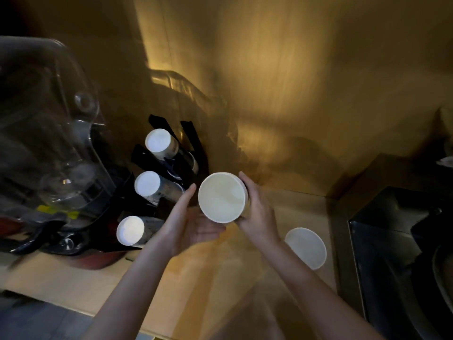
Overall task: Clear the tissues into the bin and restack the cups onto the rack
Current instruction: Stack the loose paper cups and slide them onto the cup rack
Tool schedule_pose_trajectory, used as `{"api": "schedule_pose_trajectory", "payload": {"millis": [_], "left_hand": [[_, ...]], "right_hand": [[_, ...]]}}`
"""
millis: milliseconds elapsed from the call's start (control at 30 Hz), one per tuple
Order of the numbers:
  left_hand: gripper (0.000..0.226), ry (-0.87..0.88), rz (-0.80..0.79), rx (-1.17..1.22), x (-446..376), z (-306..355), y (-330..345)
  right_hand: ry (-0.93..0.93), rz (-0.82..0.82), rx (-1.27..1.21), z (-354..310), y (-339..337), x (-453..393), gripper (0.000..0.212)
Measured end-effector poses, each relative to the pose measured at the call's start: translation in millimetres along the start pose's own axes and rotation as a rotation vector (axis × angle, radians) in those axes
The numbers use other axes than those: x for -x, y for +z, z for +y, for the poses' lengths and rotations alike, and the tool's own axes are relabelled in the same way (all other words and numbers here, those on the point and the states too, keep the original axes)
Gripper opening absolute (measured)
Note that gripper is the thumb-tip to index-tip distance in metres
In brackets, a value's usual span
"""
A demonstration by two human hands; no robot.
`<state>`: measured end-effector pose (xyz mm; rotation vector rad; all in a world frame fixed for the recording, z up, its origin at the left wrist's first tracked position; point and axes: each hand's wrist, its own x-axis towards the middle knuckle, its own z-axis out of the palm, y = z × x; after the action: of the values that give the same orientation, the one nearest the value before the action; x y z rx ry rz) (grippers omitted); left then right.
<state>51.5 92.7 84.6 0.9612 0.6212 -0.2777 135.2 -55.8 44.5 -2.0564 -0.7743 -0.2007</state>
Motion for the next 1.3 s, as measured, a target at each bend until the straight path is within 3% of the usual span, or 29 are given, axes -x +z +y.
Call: {"api": "schedule_pose_trajectory", "payload": {"millis": [100, 167, 267, 367, 467, 600, 700, 767, 833, 967, 1100, 1300], "left_hand": [[0.100, -0.161, -0.268, 0.021, 24.2, 8.0, -18.4], [0.093, -0.138, -0.312, 0.058, 38.8, 10.9, -22.5], [0.074, 0.006, -0.257, 0.090, 53.6, 14.1, -24.4], [0.048, 0.189, -0.166, -0.032, 67.3, 20.8, -26.9], [0.035, 0.424, -0.056, -0.261, 79.9, 28.5, -33.2], [0.066, 0.741, 0.156, -0.511, 90.3, 43.1, -46.3], [0.088, 0.875, 0.294, -0.697, 92.4, 50.6, -54.2], [0.092, 0.948, 0.382, -0.794, 92.4, 54.8, -58.3], [0.089, 1.004, 0.440, -0.844, 91.6, 60.8, -59.0], [0.084, 1.066, 0.473, -0.877, 86.3, 77.3, -57.1], [0.092, 1.069, 0.439, -0.925, 86.5, 103.0, -57.1], [0.082, 1.192, 0.489, -0.895, 98.3, 148.0, -44.2]], "right_hand": [[-0.404, 0.029, 0.147, -21.6, -9.8, -10.0, 0.070], [-0.574, 0.029, 0.223, -33.7, -10.7, -15.9, 0.057], [-0.672, 0.072, 0.268, -48.5, -10.1, -22.9, 0.059], [-0.525, 0.047, 0.176, -64.6, -9.4, -27.2, 0.066], [-0.297, 0.021, 0.020, -81.9, -8.7, -34.3, 0.039], [-0.061, -0.175, -0.214, -102.0, -7.7, -45.5, 0.023], [0.028, -0.364, -0.465, -114.6, -3.1, -49.5, 0.038], [0.019, -0.420, -0.447, -121.1, 4.4, -52.8, 0.061], [0.001, -0.379, -0.389, -127.9, 12.9, -57.1, 0.074], [-0.017, -0.248, -0.409, -135.6, 28.2, -76.1, 0.065], [-0.048, -0.146, -0.372, -138.2, 33.8, -107.7, 0.074], [-0.018, -0.118, -0.221, -128.2, 54.9, -141.4, 0.090]]}}
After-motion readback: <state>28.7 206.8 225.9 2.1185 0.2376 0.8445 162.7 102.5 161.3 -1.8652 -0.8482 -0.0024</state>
